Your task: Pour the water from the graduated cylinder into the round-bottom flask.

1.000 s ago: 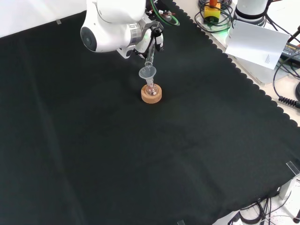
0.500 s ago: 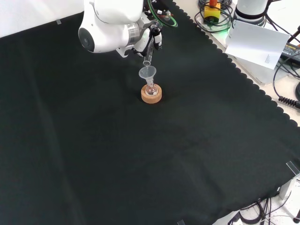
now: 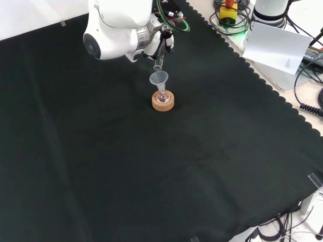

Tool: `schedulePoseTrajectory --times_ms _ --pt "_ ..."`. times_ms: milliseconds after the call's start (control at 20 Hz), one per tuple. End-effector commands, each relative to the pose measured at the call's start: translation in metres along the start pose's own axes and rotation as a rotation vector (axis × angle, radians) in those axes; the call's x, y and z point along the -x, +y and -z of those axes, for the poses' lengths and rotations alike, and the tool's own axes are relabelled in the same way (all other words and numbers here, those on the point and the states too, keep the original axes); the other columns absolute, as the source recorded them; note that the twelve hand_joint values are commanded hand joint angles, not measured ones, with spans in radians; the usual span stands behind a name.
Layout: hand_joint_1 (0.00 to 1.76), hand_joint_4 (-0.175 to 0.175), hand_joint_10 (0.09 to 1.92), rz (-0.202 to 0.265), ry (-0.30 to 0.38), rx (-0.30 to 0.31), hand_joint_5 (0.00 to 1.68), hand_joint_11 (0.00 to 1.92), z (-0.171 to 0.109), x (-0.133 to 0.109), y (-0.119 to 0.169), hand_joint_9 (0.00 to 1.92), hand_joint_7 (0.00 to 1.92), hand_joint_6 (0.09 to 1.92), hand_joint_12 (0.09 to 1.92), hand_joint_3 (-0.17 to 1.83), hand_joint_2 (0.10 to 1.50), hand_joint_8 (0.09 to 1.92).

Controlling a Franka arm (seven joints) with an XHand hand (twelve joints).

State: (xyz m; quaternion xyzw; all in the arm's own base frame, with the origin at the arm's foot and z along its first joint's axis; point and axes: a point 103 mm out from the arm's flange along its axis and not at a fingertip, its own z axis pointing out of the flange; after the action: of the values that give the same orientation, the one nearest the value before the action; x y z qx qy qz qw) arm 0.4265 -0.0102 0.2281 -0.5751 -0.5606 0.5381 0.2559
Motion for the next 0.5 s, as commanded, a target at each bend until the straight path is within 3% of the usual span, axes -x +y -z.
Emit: schedulePoseTrajectory --times_ms 50,300,500 --pt "1.27 -0.175 0.09 -0.002 -0.001 -0.006 1.04 1.22 0.0 0.0001 -0.0009 1.47 1.08 0.9 0.73 0.0 1.08 0.88" --pt "1.27 -0.175 0.09 0.0 0.0 0.002 1.04 1.22 0.0003 -0.0001 -0.0011 1.47 1.08 0.9 0.73 0.0 1.08 0.88" --pt "1.27 -0.175 0.09 0.003 0.001 0.051 1.04 1.22 0.0001 0.0002 -0.0014 1.47 1.08 0.9 0.73 0.0 1.08 0.88"
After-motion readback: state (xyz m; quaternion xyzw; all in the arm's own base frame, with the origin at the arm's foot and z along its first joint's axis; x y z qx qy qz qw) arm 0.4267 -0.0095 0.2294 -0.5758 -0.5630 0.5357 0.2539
